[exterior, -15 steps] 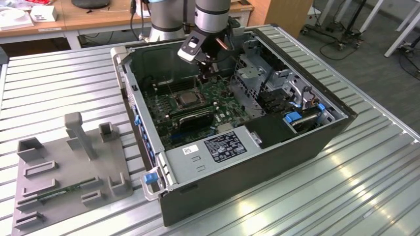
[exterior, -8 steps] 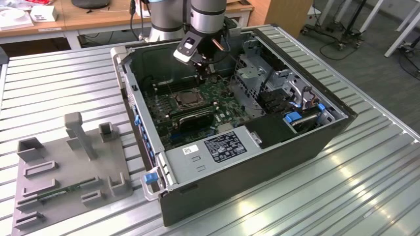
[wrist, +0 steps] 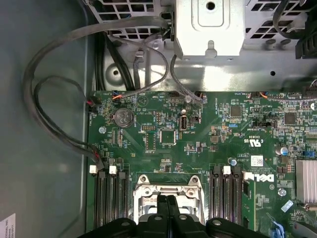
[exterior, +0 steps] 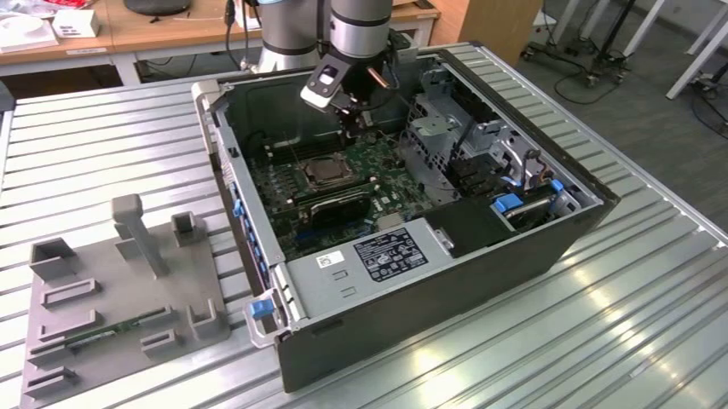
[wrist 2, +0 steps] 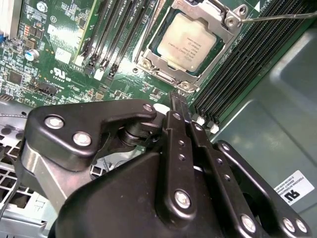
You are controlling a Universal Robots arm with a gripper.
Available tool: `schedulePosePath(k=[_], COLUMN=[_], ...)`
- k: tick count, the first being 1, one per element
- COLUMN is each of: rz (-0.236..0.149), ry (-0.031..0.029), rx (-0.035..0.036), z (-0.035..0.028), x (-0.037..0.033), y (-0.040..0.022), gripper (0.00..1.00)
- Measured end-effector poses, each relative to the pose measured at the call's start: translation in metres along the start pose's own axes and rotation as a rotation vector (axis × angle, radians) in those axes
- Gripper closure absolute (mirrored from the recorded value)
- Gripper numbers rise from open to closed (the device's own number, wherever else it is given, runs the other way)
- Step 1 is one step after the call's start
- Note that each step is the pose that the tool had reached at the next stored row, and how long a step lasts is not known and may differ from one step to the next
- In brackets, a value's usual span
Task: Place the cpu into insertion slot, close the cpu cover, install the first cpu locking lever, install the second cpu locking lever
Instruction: 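Close the cpu cover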
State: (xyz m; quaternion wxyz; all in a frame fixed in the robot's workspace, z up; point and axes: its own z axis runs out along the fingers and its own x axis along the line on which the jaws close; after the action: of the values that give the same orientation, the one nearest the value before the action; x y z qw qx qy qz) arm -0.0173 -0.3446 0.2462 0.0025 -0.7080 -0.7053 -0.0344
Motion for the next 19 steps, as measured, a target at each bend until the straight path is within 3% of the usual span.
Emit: schedulePosePath(k=[5, 16, 19], rz=[-0.057, -0.257, -0.276], ry=[0.0026, 0.0114, 0.0123], rx=[0.003, 0.0135, 0.0145], z=[0.0003, 0.0019, 0.002], x=[0.0, -0.0001, -0.0001], y=[0.0, -0.0001, -0.0001], gripper=[0.89, 0.89, 0.89])
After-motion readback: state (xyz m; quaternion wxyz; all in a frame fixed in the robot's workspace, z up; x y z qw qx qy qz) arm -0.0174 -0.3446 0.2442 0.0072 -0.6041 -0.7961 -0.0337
